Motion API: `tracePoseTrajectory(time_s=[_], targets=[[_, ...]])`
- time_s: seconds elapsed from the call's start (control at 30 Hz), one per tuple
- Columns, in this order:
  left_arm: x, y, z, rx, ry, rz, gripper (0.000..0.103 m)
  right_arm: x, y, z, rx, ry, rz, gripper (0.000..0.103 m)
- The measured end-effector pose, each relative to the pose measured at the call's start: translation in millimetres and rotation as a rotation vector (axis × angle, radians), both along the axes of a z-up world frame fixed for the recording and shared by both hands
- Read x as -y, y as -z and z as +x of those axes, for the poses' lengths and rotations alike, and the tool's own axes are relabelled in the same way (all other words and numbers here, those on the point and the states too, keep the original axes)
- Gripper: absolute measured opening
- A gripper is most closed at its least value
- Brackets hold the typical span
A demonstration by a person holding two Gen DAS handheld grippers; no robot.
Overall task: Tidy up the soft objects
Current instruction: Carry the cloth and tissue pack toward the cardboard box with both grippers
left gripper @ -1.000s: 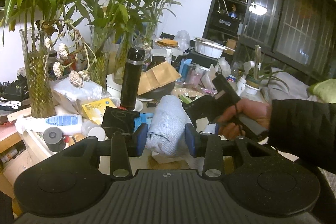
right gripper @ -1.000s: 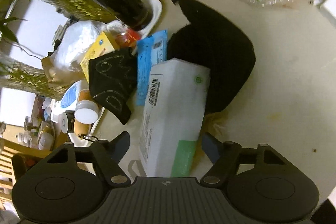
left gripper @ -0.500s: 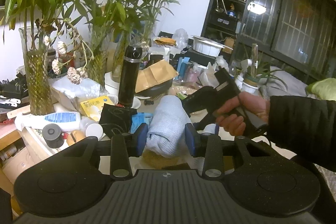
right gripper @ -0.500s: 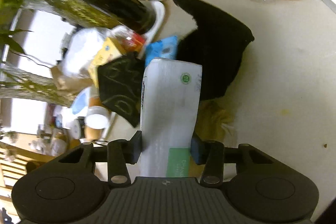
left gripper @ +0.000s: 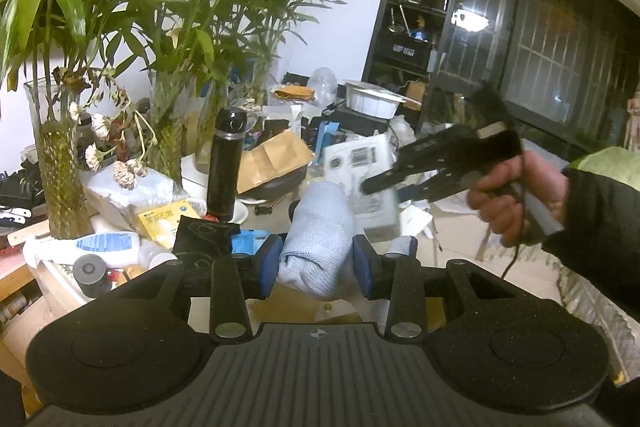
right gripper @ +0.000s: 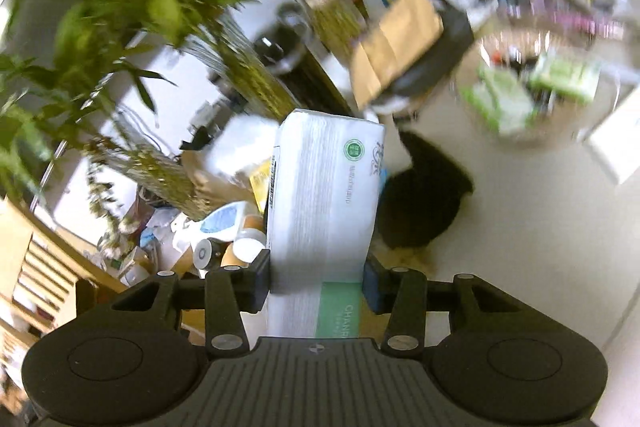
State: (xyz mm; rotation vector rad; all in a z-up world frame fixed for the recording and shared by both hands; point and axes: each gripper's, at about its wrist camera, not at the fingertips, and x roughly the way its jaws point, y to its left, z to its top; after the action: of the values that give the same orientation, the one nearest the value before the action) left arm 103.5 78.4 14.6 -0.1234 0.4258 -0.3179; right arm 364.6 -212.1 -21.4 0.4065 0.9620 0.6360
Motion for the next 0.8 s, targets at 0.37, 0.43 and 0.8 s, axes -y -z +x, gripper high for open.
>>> tracePoseTrajectory(time_s=[0.37,0.43,0.8], targets=[[19.6,-6.3,-19.2,-0.008,0.046,0.018,0.038,49.6,-41.0,-79.6,0.218,0.007,-0.078,0.048],[23.9,-5.9,-21.4,-0.013,0.059,0.024,0.038,59.1,-45.0,-94.1,0.237,0.005,-0.078,0.048],[59.3,6.2,-16.1,-0.05,0.162,0.055,0.038,104.6,-51.0,-158.6,0.285,0.017,-0.076,0.048]])
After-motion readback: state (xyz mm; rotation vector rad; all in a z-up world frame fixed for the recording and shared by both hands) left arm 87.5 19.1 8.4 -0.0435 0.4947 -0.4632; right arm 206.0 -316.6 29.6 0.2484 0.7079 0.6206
